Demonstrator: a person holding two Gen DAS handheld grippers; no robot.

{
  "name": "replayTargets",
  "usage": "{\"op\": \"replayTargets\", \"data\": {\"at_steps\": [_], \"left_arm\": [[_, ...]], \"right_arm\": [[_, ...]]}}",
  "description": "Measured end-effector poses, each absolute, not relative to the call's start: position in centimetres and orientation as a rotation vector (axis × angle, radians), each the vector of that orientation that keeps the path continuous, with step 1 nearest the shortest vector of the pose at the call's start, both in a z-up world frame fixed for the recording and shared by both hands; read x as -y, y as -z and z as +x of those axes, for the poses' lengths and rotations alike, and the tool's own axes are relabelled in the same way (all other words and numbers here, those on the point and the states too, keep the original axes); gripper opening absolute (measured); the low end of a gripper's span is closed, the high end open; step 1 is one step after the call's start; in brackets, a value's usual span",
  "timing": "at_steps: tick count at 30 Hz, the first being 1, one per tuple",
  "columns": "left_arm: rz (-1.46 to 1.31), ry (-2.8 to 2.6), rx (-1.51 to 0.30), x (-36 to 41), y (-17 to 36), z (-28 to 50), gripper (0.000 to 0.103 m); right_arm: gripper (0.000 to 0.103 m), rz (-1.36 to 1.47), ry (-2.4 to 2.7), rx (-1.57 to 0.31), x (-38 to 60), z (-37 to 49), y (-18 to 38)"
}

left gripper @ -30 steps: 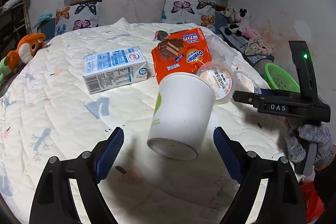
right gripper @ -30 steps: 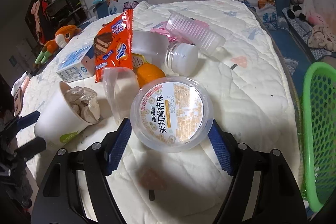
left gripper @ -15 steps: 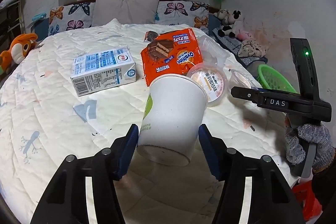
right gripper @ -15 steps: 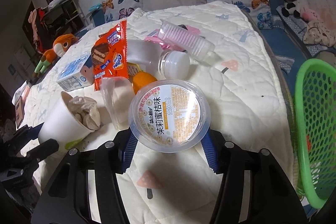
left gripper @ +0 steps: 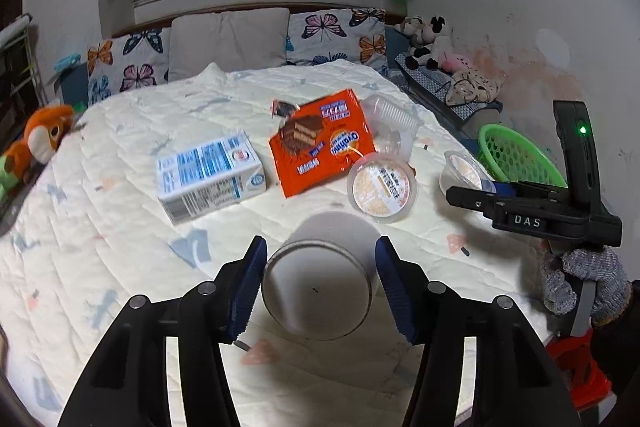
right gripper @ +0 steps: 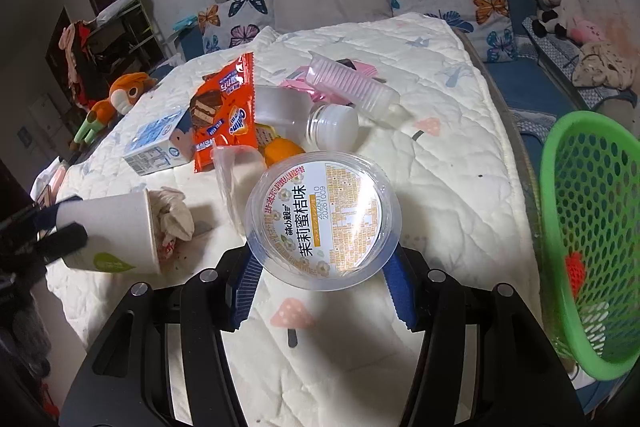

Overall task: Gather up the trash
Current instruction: 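Carry both items over the green basket and open both tools to drop them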

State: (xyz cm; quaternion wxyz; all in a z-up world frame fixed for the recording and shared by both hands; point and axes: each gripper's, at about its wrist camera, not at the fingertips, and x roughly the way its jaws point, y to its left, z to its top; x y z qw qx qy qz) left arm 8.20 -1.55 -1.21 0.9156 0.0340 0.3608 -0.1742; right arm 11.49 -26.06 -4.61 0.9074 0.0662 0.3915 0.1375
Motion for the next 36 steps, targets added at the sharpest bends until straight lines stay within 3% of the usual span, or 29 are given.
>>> {"op": "replayTargets", "data": {"at_steps": [21,36], "left_arm": [[0.094,0.464,-0.686,3.7,-4.0,9.7,0.054],[0.089,0.692,-0.659,15.9,-5.5,12.9,0.054]], "right_arm": [[0.056,0.179,-0.248,-0.741,28.9,8.2,2.4],[0.056,0.227,-0.027,-0.704,37.7,5.5,1.6]]}}
